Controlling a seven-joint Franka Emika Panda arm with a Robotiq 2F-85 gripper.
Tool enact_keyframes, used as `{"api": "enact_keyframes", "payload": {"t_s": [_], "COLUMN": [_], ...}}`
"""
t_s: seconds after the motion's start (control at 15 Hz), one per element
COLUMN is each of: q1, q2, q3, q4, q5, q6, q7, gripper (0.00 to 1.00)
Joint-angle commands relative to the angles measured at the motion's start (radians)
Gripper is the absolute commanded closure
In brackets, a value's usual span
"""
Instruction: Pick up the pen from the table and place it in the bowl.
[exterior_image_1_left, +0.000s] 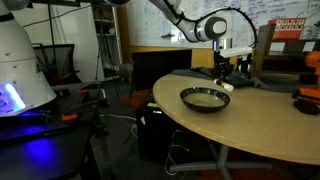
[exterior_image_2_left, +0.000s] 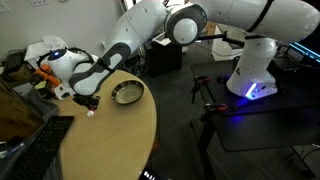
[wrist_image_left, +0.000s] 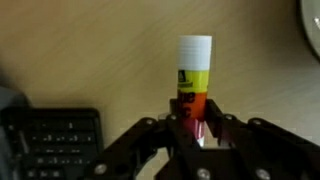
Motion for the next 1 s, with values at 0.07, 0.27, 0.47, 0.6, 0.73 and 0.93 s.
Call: {"api": "enact_keyframes", "payload": {"t_s": [0.07, 0.27, 0.47, 0.6, 0.73, 0.93], "q1": [-0.032, -0.057, -0.086, -0.102, -0.122, -0.150], "q2": [-0.114, -0.168, -0.227, -0.261, -0.297, -0.355], "q3": [0.000, -0.007, -0.009, -0.019, -0.019, -0.018], "q4": [-0.143, -0.226, -0.323, -0.382, -0.450, -0.564], "q5": [0.028, 0.037, 0.042, 0.067, 0.086, 0.121], "q6": [-0.093, -0.077, -0.052, -0.040, -0.032, 0.006], "q7": [0.097, 0.185, 0.270, 0.304, 0.334, 0.367], "gripper": [0.92, 0.92, 0.92, 0.92, 0.92, 0.92]}}
